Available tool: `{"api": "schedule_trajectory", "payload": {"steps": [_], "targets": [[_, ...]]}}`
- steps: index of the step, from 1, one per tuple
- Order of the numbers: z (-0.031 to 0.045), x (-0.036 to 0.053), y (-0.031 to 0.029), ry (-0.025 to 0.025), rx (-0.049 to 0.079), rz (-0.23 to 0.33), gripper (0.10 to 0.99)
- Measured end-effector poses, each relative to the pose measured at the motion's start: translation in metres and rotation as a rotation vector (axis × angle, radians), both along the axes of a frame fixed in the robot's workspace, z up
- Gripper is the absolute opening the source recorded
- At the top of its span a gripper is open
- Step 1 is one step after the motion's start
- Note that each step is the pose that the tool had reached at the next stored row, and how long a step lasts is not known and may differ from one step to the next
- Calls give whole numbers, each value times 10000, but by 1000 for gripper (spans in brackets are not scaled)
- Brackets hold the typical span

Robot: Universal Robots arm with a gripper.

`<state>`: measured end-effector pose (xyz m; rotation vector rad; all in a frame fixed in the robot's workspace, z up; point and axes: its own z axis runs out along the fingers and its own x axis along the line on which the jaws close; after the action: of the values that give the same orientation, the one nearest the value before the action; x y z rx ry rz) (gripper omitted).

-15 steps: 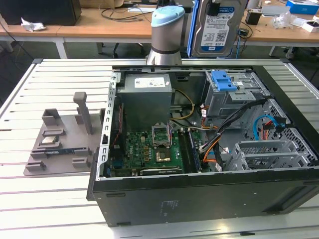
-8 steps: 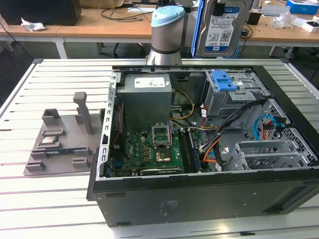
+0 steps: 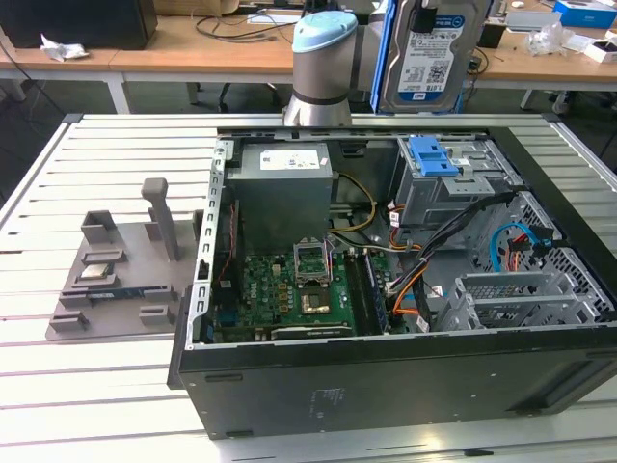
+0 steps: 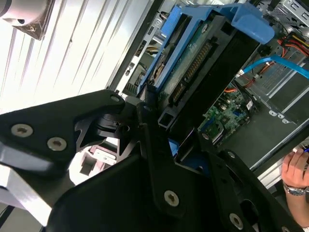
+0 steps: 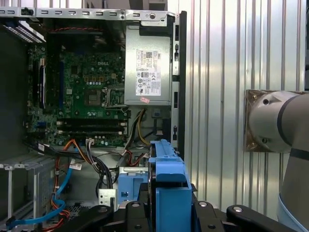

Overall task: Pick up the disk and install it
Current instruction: 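Pick up the disk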

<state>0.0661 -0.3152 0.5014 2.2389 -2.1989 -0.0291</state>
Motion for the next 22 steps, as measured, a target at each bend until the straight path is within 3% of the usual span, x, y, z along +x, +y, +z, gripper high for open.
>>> {"api": "schedule_trajectory", "payload": {"steps": [3,4,6,11,22], "targets": [[0,0,-62,0,0,0,365],[-1,0,-150,1,-5,0,365],[0,0,-205,0,-13,-1,365],[-1,0,-252,0,-16,0,365],[-3,0,-415,1,-36,0,365]]}}
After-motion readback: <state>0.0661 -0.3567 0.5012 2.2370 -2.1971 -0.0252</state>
